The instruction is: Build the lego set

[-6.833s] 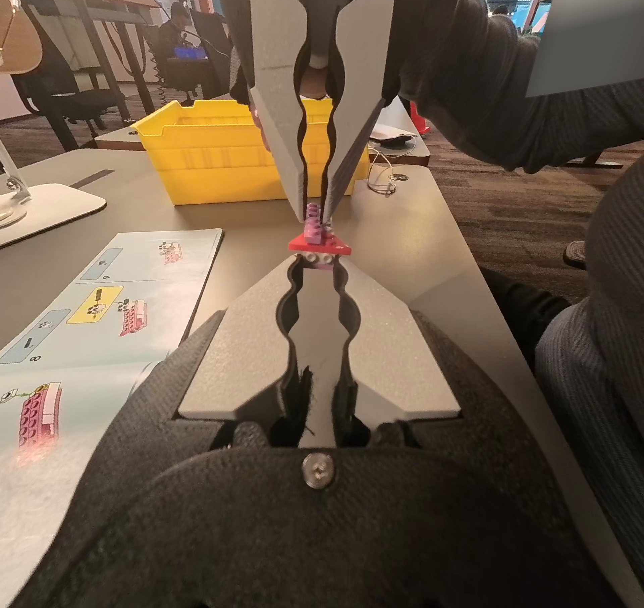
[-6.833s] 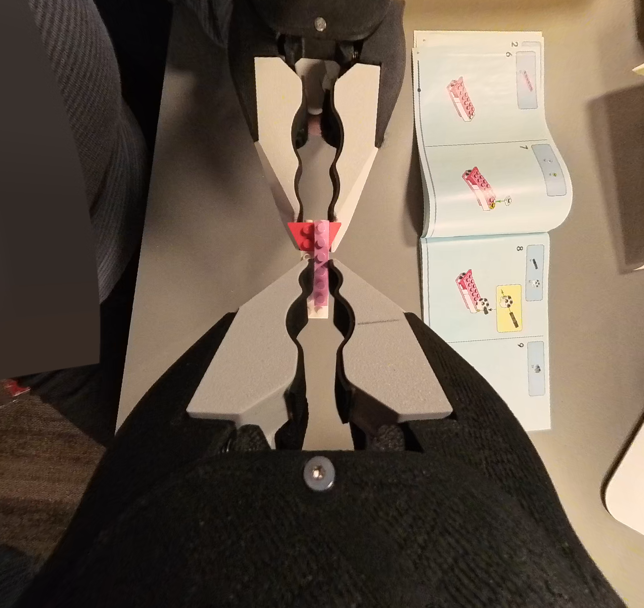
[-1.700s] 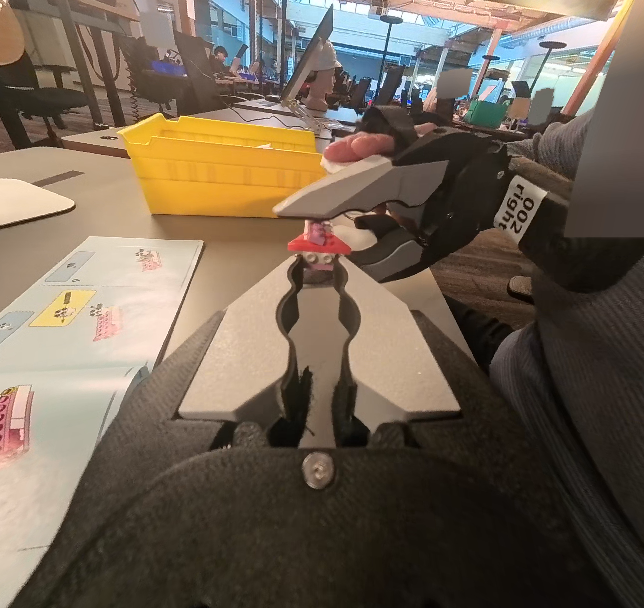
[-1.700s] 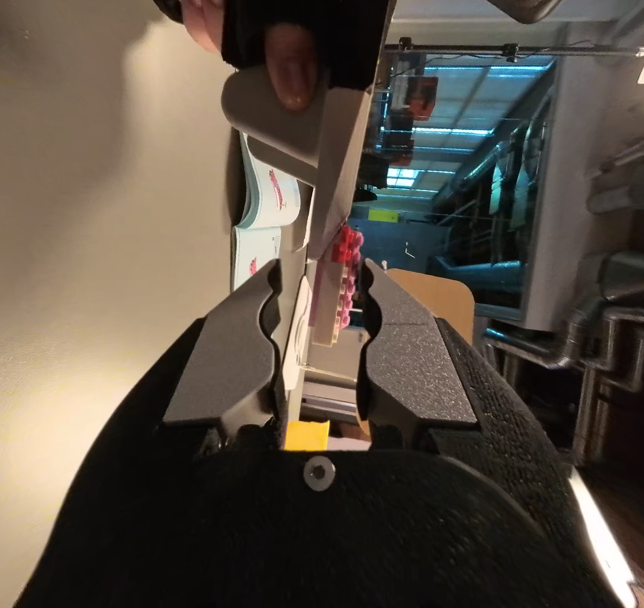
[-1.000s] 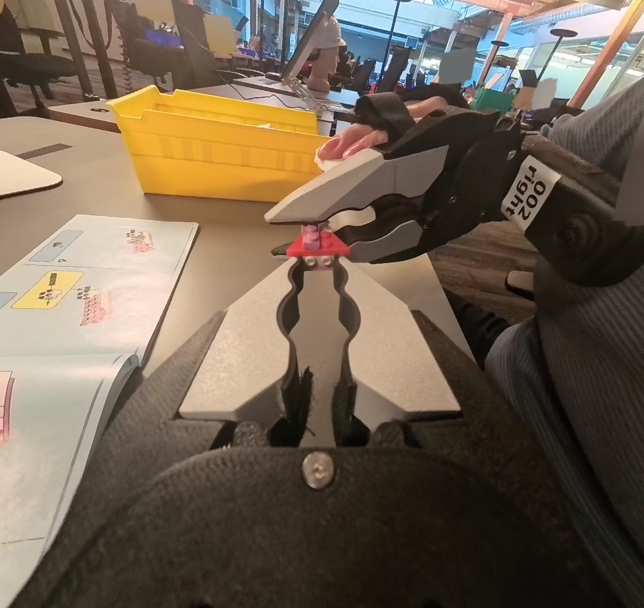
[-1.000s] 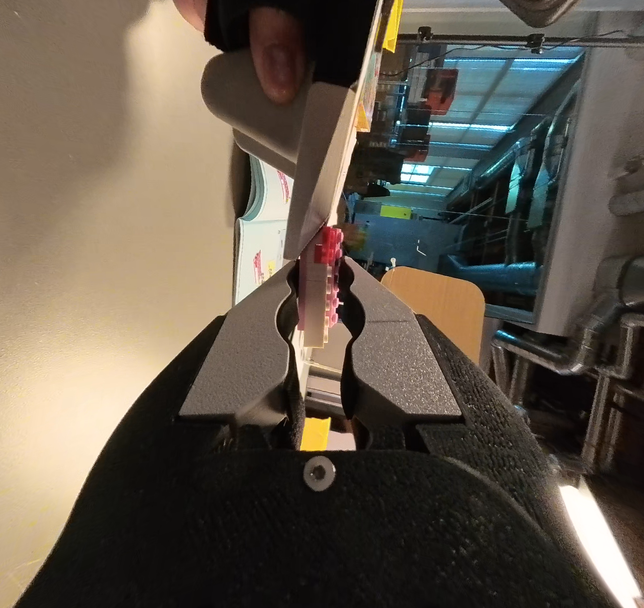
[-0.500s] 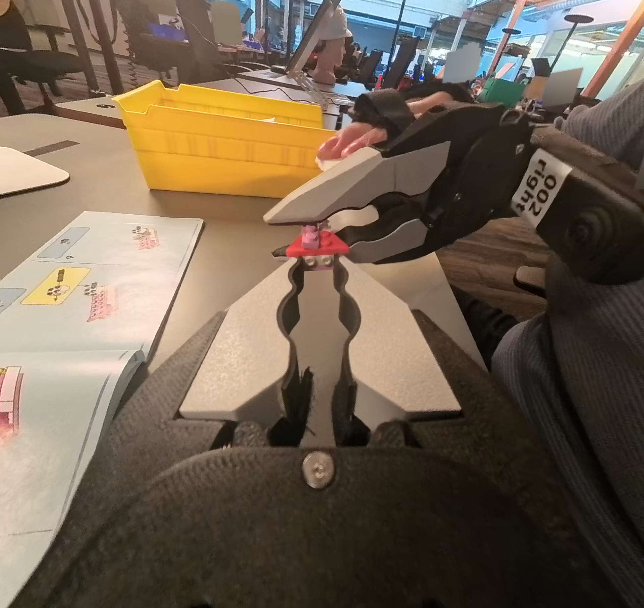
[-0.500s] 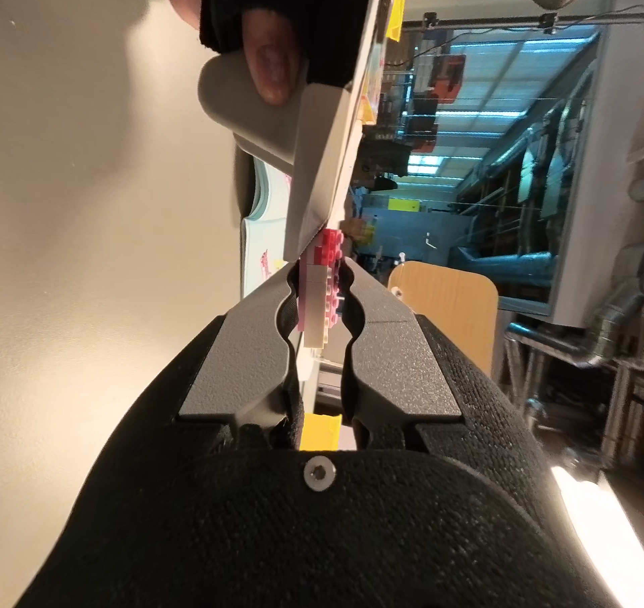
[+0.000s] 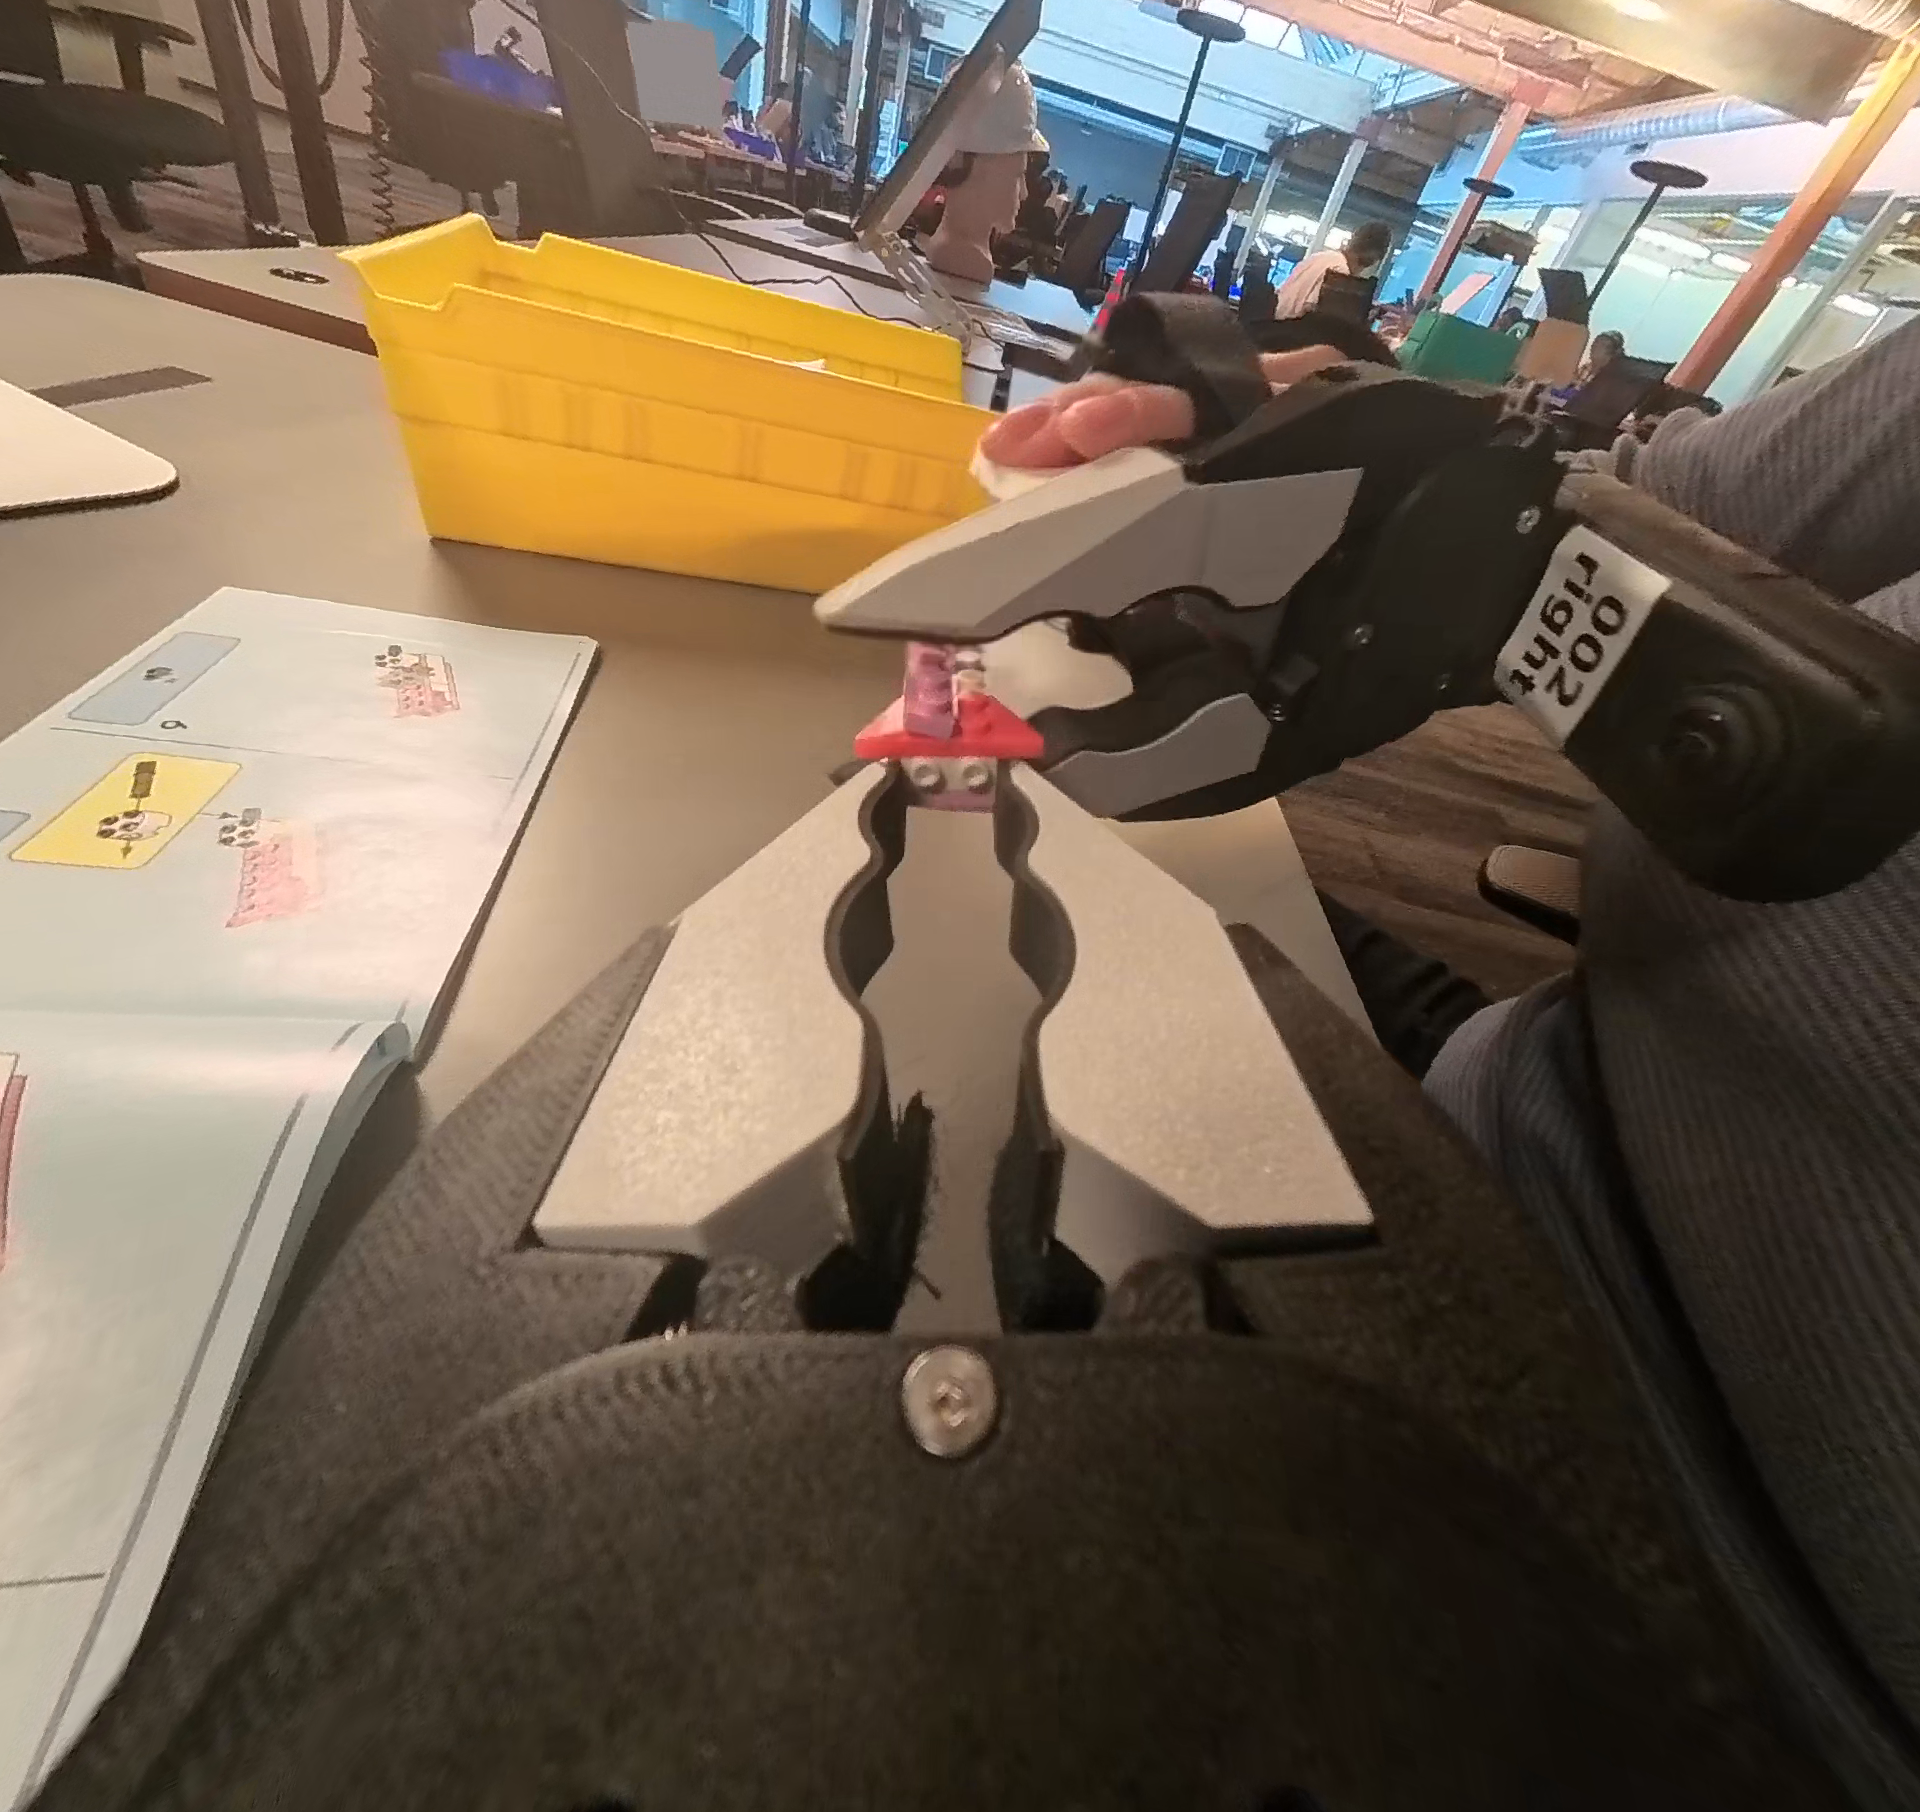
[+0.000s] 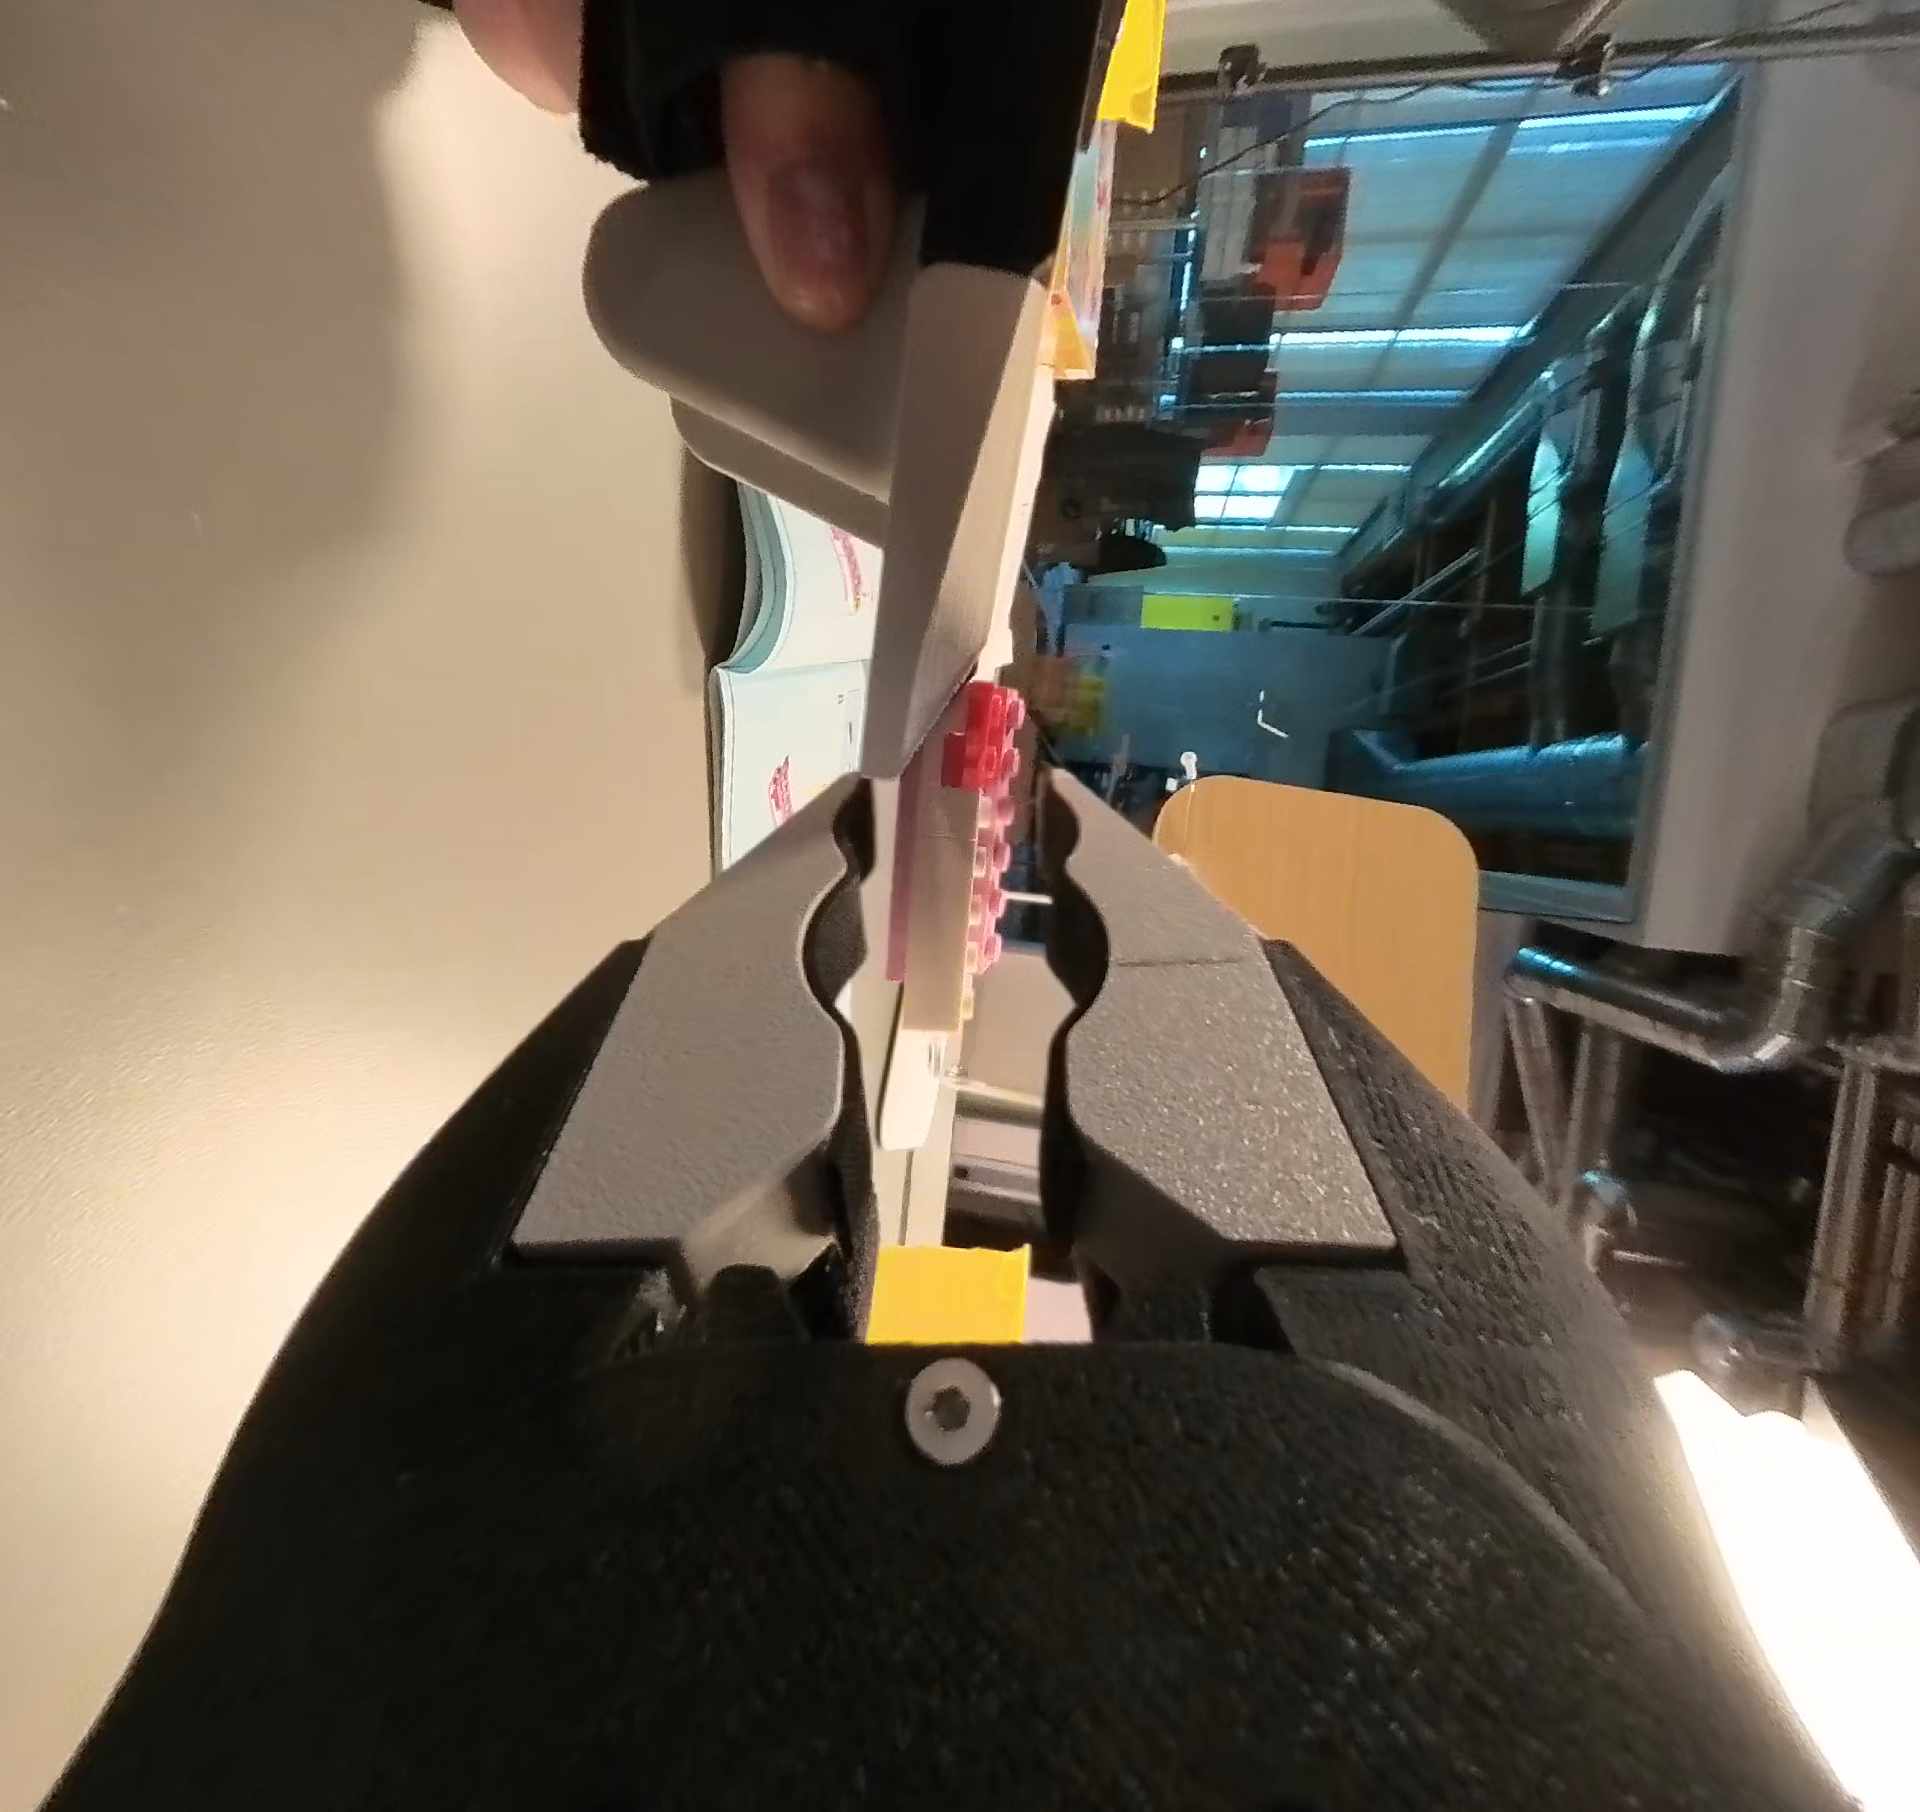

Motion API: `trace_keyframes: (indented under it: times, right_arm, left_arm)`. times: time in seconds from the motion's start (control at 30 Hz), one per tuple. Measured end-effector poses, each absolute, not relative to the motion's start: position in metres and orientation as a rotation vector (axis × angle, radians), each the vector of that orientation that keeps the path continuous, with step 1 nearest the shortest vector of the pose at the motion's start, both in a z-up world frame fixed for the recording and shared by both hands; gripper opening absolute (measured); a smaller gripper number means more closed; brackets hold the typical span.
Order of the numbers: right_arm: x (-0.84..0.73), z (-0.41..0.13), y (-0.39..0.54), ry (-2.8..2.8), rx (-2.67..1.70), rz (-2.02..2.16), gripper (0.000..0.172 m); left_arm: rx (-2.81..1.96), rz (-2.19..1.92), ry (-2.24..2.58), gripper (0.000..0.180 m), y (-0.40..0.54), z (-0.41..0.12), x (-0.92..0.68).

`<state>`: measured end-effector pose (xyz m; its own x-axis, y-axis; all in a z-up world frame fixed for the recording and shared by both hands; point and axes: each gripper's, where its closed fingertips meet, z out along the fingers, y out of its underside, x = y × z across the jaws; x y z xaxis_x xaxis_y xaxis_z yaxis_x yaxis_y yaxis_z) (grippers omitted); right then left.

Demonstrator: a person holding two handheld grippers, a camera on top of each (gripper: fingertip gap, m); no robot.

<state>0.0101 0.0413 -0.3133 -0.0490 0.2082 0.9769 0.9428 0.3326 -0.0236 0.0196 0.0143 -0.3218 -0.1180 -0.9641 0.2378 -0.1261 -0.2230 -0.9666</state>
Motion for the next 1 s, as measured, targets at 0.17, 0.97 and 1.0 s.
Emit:
trace_keyframes:
  times: [0.17, 0.97, 1.0]
  right_arm:
    - [0.001, -0.316, 0.035, -1.557, -1.016, -0.85, 0.035]
    - [0.002, -0.304, 0.042, -1.41, -1.042, -0.783, 0.029]
    - [0.007, -0.303, 0.043, -1.384, -1.076, -0.762, 0.039]
  left_arm:
    - [-1.4, -1.429, 1.279, 0.015, 0.014, -0.322, 0.02]
    - [-1.331, -1.359, 1.238, 0.015, 0.016, -0.31, 0.018]
    - [-1.338, -1.366, 1.224, 0.015, 0.018, -0.309, 0.017]
